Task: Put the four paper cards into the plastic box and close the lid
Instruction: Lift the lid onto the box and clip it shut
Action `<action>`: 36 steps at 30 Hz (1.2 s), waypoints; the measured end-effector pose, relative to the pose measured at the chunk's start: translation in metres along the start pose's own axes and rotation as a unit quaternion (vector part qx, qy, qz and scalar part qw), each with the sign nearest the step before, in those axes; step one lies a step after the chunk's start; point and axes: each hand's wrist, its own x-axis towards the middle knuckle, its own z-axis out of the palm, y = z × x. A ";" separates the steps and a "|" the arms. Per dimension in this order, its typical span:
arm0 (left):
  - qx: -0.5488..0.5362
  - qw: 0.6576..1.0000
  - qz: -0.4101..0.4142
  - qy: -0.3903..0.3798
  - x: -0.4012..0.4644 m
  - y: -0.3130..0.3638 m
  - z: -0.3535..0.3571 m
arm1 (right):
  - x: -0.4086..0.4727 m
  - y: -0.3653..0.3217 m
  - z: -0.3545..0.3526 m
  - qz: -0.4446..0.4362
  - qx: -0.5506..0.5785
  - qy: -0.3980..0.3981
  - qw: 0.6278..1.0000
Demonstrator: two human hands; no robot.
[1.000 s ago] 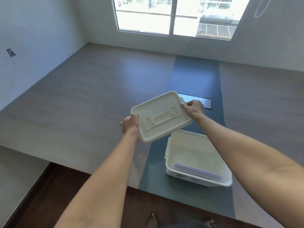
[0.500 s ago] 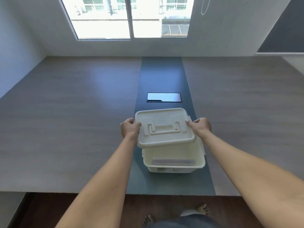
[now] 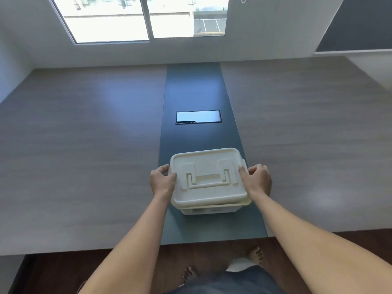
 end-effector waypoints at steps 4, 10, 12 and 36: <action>0.007 1.000 0.013 -0.003 -0.004 -0.004 0.000 | -0.005 0.009 0.000 0.016 0.010 0.006 1.000; -0.006 0.999 0.035 -0.005 -0.012 -0.006 0.003 | -0.010 0.021 0.001 0.028 0.031 -0.013 0.999; -0.008 0.999 0.036 -0.013 -0.012 -0.006 0.004 | -0.008 0.022 0.001 0.030 0.036 -0.023 0.999; 0.021 0.999 0.026 -0.004 -0.005 -0.014 0.002 | 0.014 0.026 0.007 0.093 0.179 -0.057 0.978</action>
